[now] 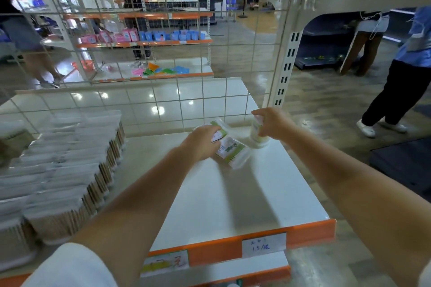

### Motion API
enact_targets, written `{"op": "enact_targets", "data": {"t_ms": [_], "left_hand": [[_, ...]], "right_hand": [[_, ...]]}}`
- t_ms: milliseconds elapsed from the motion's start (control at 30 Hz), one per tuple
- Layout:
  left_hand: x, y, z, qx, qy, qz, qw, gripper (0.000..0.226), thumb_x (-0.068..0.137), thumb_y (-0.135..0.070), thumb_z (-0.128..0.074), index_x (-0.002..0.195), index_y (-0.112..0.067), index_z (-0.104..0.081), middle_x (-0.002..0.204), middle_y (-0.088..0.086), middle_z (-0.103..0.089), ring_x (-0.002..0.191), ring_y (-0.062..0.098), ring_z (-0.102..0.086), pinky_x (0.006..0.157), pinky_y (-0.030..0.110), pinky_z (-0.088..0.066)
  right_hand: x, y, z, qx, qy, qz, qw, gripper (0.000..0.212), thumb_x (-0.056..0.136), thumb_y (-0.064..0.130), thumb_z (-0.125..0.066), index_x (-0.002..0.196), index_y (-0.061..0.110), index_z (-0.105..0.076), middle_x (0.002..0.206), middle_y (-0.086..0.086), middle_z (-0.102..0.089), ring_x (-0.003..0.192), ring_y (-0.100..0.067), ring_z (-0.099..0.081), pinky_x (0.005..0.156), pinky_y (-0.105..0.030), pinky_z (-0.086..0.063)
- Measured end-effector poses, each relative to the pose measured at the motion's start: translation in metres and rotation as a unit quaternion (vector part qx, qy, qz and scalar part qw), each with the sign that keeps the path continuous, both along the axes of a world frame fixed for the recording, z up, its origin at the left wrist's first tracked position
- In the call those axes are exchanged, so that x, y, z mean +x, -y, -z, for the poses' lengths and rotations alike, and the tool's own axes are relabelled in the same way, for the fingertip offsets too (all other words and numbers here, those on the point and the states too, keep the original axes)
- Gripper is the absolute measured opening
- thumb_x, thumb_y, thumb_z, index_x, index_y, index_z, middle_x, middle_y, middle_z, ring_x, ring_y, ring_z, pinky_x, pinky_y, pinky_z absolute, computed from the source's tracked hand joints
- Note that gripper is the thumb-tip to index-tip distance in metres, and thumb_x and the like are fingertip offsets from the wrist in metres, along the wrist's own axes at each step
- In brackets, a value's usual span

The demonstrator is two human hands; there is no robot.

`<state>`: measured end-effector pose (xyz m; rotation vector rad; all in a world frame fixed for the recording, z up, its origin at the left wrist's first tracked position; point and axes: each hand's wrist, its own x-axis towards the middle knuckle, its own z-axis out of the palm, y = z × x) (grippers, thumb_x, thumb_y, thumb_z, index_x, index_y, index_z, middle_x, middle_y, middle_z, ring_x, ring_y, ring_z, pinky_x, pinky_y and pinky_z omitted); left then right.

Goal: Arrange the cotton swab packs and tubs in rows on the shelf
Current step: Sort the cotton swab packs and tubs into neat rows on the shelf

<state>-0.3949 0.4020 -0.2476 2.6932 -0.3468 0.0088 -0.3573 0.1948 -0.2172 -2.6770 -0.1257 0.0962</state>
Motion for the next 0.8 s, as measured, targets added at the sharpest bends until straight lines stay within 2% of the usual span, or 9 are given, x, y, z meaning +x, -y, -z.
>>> {"op": "enact_targets", "data": {"t_ms": [67, 133, 233, 333, 400, 500, 633, 733, 800], "left_hand": [[-0.004, 0.0, -0.002, -0.03, 0.006, 0.0, 1.0, 0.047, 0.089, -0.021, -0.054, 0.134, -0.015, -0.045, 0.128, 0.011, -0.054, 0.114, 0.027, -0.05, 0.087, 0.028, -0.037], [-0.009, 0.003, -0.004, -0.059, 0.005, 0.003, 0.998, 0.049, 0.089, -0.026, -0.056, 0.135, -0.016, -0.044, 0.13, 0.011, -0.053, 0.117, 0.026, -0.049, 0.089, 0.029, -0.037], [-0.018, 0.009, -0.004, -0.092, -0.003, 0.015, 0.996, 0.051, 0.089, -0.032, -0.057, 0.136, -0.017, -0.044, 0.133, 0.008, -0.051, 0.119, 0.022, -0.048, 0.088, 0.024, -0.034], [-0.023, 0.015, -0.003, -0.128, -0.026, 0.014, 0.991, 0.057, 0.087, -0.029, -0.061, 0.139, -0.019, -0.039, 0.135, 0.006, -0.049, 0.123, 0.019, -0.045, 0.09, 0.02, -0.031], [-0.026, 0.018, -0.002, -0.168, -0.041, 0.005, 0.985, 0.065, 0.084, -0.03, -0.065, 0.141, -0.021, -0.035, 0.134, 0.004, -0.048, 0.123, 0.017, -0.045, 0.092, 0.022, -0.032], [-0.027, 0.021, -0.003, -0.257, -0.053, -0.025, 0.965, 0.071, 0.082, -0.033, -0.069, 0.141, -0.022, -0.032, 0.125, 0.001, -0.05, 0.114, 0.014, -0.048, 0.09, 0.024, -0.038], [-0.026, 0.026, -0.01, -0.363, -0.052, -0.061, 0.928, 0.063, 0.078, -0.027, -0.073, 0.133, -0.015, -0.043, 0.113, 0.005, -0.057, 0.1, 0.015, -0.057, 0.08, 0.023, -0.046], [-0.029, 0.029, -0.018, -0.415, -0.069, -0.063, 0.905, 0.059, 0.077, -0.026, -0.074, 0.128, -0.017, -0.046, 0.107, 0.002, -0.058, 0.092, 0.014, -0.058, 0.07, 0.018, -0.047], [-0.029, 0.029, -0.02, -0.44, -0.084, -0.062, 0.892, 0.059, 0.075, -0.026, -0.075, 0.127, -0.018, -0.047, 0.11, 0.003, -0.06, 0.095, 0.016, -0.06, 0.078, 0.027, -0.052]], "right_hand": [[-0.006, 0.0, 0.004, 0.08, 0.001, 0.025, 0.996, 0.065, 0.077, -0.002, -0.064, 0.134, 0.024, -0.047, 0.133, -0.009, -0.05, 0.1, -0.023, -0.056, 0.069, -0.022, -0.045], [-0.012, -0.004, 0.007, 0.121, 0.01, 0.039, 0.992, 0.066, 0.075, -0.004, -0.066, 0.133, 0.025, -0.049, 0.133, -0.01, -0.049, 0.105, -0.025, -0.055, 0.073, -0.026, -0.046], [-0.02, -0.011, 0.006, 0.13, 0.041, 0.029, 0.99, 0.067, 0.074, -0.003, -0.068, 0.132, 0.026, -0.05, 0.128, -0.009, -0.052, 0.108, -0.025, -0.054, 0.075, -0.026, -0.046], [-0.029, -0.015, -0.004, 0.107, 0.063, 0.019, 0.992, 0.065, 0.076, 0.0, -0.066, 0.132, 0.028, -0.049, 0.118, -0.001, -0.054, 0.106, -0.02, -0.053, 0.07, -0.022, -0.039], [-0.034, -0.017, -0.01, 0.133, 0.064, 0.01, 0.989, 0.066, 0.075, -0.001, -0.068, 0.131, 0.028, -0.05, 0.117, -0.001, -0.053, 0.107, -0.02, -0.053, 0.073, -0.024, -0.044], [-0.041, -0.021, -0.018, 0.2, 0.059, 0.005, 0.978, 0.07, 0.07, -0.003, -0.072, 0.129, 0.029, -0.052, 0.116, -0.004, -0.054, 0.108, -0.022, -0.053, 0.084, -0.036, -0.051], [-0.05, -0.025, -0.027, 0.242, 0.066, -0.002, 0.968, 0.07, 0.068, -0.001, -0.072, 0.128, 0.029, -0.053, 0.11, -0.001, -0.053, 0.105, -0.019, -0.054, 0.078, -0.031, -0.048], [-0.056, -0.027, -0.034, 0.279, 0.077, -0.01, 0.957, 0.068, 0.068, -0.001, -0.071, 0.126, 0.03, -0.055, 0.114, -0.005, -0.055, 0.106, -0.021, -0.053, 0.086, -0.039, -0.049], [-0.059, -0.029, -0.039, 0.3, 0.075, -0.012, 0.951, 0.067, 0.068, -0.002, -0.07, 0.125, 0.031, -0.055, 0.115, -0.002, -0.053, 0.104, -0.017, -0.051, 0.088, -0.04, -0.051]]}}
